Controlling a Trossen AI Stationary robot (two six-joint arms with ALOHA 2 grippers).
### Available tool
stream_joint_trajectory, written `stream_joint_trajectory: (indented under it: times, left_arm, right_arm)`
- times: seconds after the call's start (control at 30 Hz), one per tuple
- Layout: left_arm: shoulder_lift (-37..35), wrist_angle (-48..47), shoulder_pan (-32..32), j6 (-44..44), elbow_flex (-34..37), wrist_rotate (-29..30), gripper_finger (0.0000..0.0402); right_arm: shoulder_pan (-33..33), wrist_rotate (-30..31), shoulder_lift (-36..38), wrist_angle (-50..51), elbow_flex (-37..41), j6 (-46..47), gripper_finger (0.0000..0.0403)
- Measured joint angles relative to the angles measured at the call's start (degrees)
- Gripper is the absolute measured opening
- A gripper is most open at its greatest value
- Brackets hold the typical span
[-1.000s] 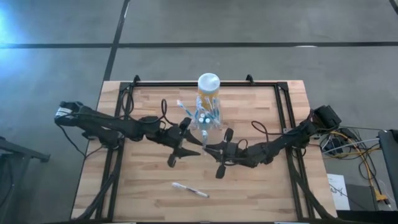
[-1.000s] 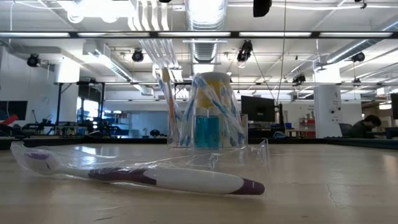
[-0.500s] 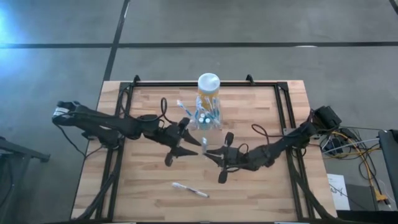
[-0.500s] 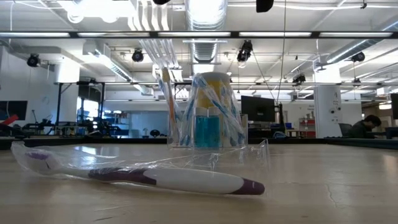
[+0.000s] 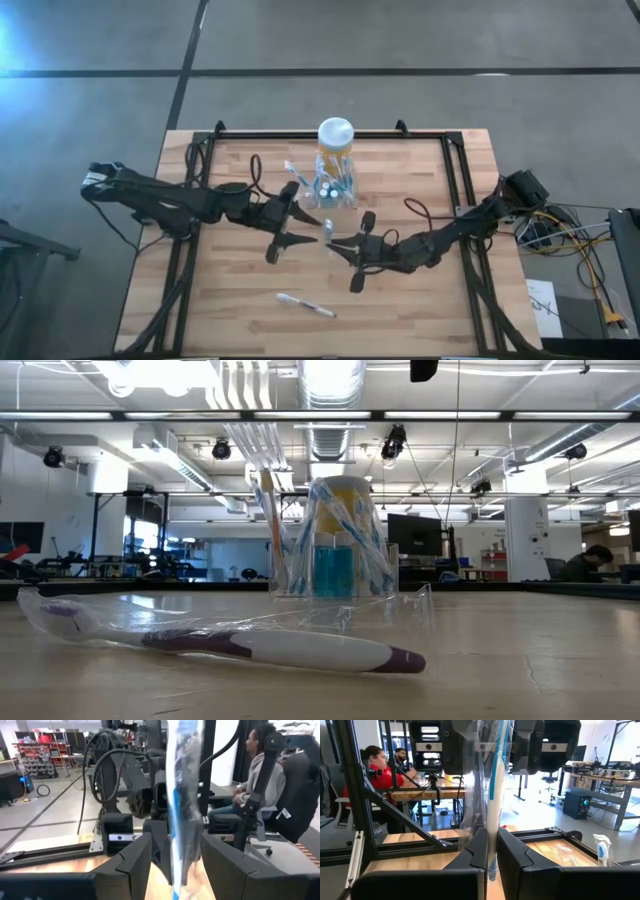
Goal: Pick & Place toothbrushing station
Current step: Put the blue toothbrush into the transparent organizer
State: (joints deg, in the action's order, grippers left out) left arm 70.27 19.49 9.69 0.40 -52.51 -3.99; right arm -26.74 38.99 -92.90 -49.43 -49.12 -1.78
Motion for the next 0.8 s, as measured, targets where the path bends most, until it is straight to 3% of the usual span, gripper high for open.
stream_joint_trajectory:
  times: [0.2, 0.67, 0.8]
  left_arm:
    - [1.91, 0.47, -0.03, 0.5, -1.04, -1.28, 0.0175]
    - [5.14, 0.83, -0.1, 0.79, -4.76, 2.82, 0.0175]
    - [5.04, 1.48, -0.16, 1.07, -4.76, 3.26, 0.0157]
  right_arm:
    - [0.3, 0.01, 0.0, 1.72, -0.04, 0.08, 0.0015]
    - [0.5, 0.03, 0.0, 2.79, -0.04, 0.28, 0.0015]
    - [0.59, 0.07, 0.0, 3.0, -0.04, 0.28, 0.0015]
